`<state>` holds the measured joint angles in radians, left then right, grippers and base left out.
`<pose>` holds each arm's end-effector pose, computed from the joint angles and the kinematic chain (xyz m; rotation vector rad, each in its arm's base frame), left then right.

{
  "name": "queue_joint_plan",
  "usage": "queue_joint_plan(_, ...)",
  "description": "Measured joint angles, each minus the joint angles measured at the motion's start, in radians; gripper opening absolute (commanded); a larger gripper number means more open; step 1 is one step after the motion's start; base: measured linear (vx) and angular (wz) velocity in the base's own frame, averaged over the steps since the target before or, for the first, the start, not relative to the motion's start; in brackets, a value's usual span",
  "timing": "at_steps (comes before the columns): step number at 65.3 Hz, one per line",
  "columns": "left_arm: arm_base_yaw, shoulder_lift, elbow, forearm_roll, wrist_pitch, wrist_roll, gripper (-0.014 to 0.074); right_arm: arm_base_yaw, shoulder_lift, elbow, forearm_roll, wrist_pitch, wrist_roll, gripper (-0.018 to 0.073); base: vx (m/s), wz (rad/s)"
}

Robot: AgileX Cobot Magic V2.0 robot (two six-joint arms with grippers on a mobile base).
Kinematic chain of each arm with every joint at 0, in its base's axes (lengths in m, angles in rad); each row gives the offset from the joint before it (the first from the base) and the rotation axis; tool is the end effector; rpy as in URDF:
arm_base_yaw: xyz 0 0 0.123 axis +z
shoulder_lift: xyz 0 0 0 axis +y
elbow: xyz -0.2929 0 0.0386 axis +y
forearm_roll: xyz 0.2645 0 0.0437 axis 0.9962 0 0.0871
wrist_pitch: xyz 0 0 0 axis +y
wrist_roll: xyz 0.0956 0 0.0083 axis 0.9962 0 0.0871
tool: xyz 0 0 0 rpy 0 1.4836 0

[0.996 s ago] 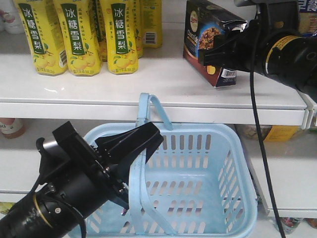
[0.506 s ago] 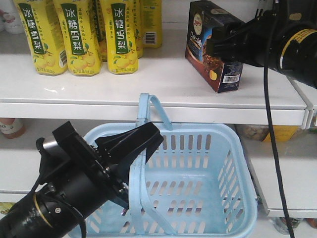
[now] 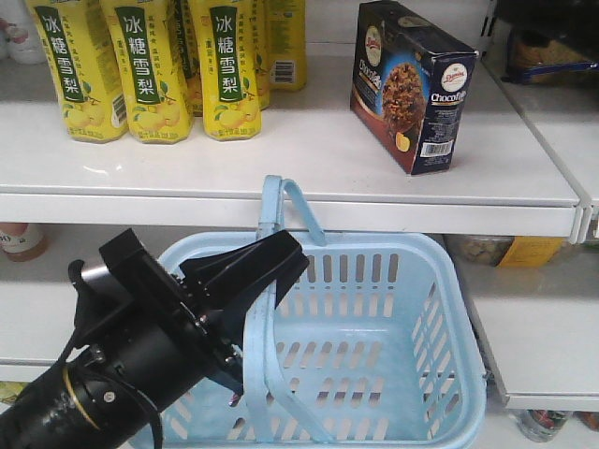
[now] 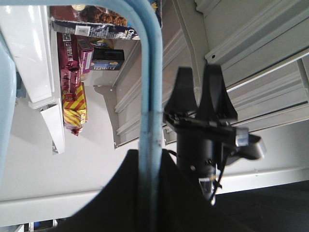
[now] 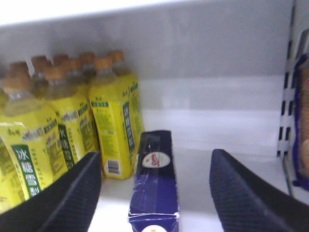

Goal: Left arm holds basket, right arm returns cookies
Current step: 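Withdraw the open right gripper from the shelf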

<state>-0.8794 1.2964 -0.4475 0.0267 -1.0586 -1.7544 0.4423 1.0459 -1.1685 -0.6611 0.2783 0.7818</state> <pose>0.1622 -0.1995 0.2738 -0.6706 1.5212 -2.1758 0.2224 0.0874 0.4703 -0.1075 1.5881 0.3205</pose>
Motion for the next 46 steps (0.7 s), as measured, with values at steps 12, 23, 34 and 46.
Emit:
queue_joint_plan(12,0.000,0.000,0.000,0.000,0.000,0.000,0.0000,0.000,-0.104,0.000,0.000,0.092,-0.029,0.0215,0.00,0.00)
queue_joint_plan(23,0.000,0.000,0.000,0.000,0.000,0.000,0.0000,0.000,-0.197,0.000,-0.001,0.220,-0.106,0.0006,0.00,0.00)
queue_joint_plan(34,0.000,0.000,0.000,0.000,0.000,0.000,0.0000,0.000,-0.296,0.000,-0.054,0.355,-0.133,-0.0011,0.00,0.00)
queue_joint_plan(46,0.000,0.000,0.000,0.000,0.000,0.000,0.0000,0.000,-0.417,-0.001,-0.078,0.478,-0.136,-0.0006,0.00,0.00)
